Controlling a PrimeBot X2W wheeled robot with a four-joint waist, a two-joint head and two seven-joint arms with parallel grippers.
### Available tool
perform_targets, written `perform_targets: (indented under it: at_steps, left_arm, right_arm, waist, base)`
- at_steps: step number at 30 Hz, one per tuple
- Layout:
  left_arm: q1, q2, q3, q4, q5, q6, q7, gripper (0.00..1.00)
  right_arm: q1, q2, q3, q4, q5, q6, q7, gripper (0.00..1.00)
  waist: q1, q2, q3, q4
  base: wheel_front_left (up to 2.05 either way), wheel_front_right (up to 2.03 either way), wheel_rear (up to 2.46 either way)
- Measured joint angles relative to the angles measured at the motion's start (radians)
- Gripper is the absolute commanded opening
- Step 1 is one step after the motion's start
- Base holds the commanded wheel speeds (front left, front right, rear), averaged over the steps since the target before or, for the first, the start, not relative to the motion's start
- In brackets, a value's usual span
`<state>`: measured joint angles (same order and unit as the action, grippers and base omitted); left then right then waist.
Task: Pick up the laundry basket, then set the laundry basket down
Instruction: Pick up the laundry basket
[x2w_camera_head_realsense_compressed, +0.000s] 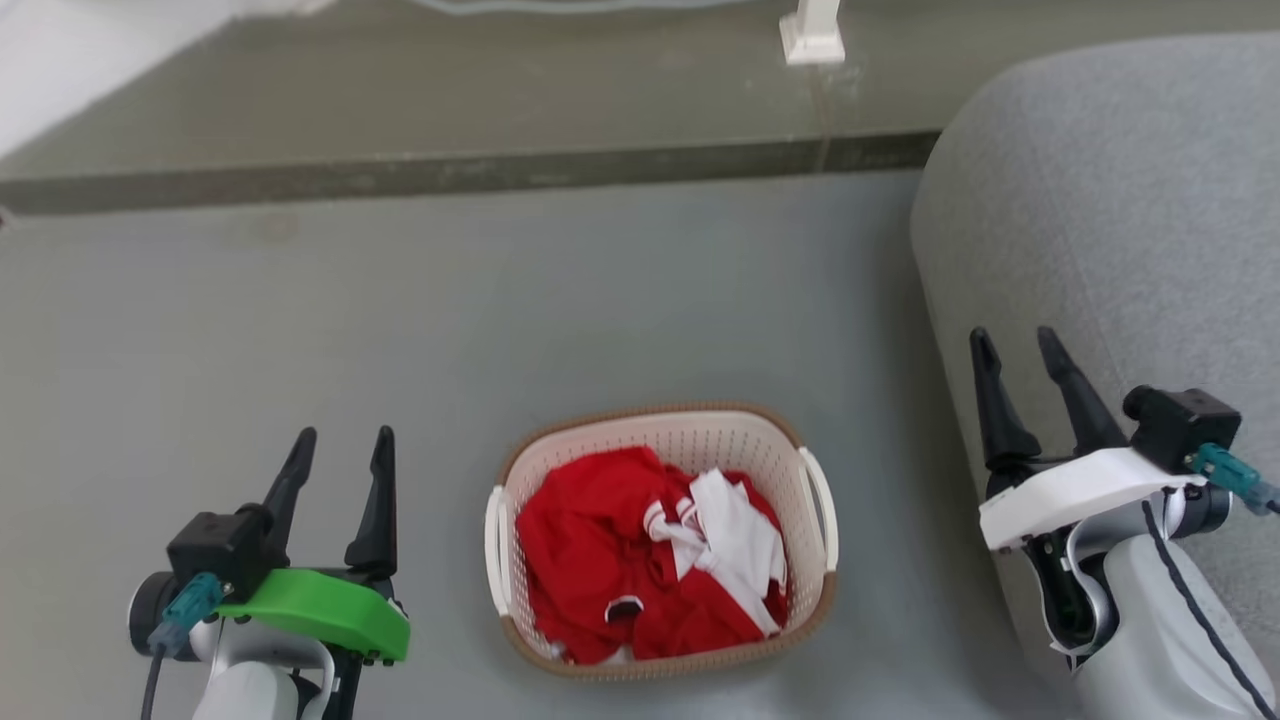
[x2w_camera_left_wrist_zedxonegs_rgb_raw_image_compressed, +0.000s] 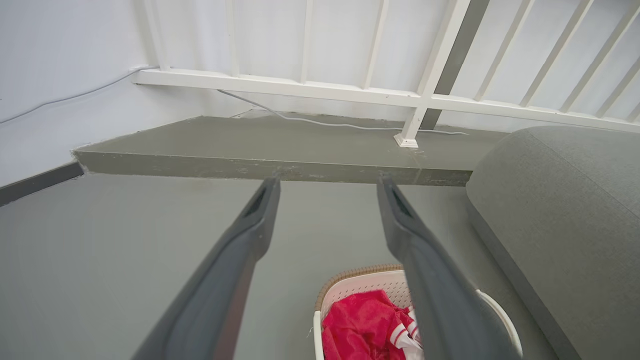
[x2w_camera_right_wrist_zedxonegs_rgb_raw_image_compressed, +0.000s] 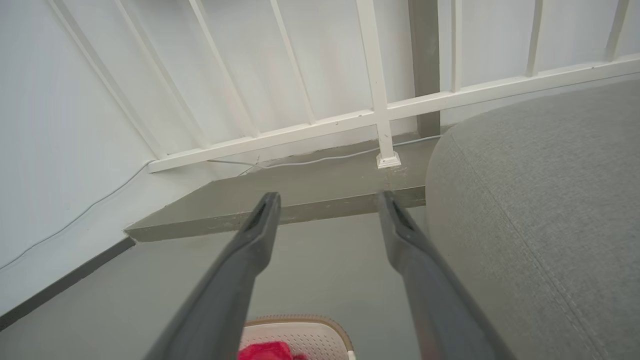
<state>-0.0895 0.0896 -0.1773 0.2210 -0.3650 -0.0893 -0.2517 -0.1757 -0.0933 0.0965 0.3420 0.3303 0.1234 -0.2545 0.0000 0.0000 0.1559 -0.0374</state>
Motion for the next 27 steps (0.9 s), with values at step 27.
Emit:
perform_targets:
  at_steps: [27]
  left_arm:
    - [-0.34,-0.024,-0.119,0.363,-0.075,-0.034,0.058,1.0]
  right_arm:
    - [-0.253,0.002,0.078,0.313,0.022,0.0,0.063,1.0]
  waist:
    - [0.0001,0.0,0.364,0.038]
  base:
    - [0.0,0.0,0.0]
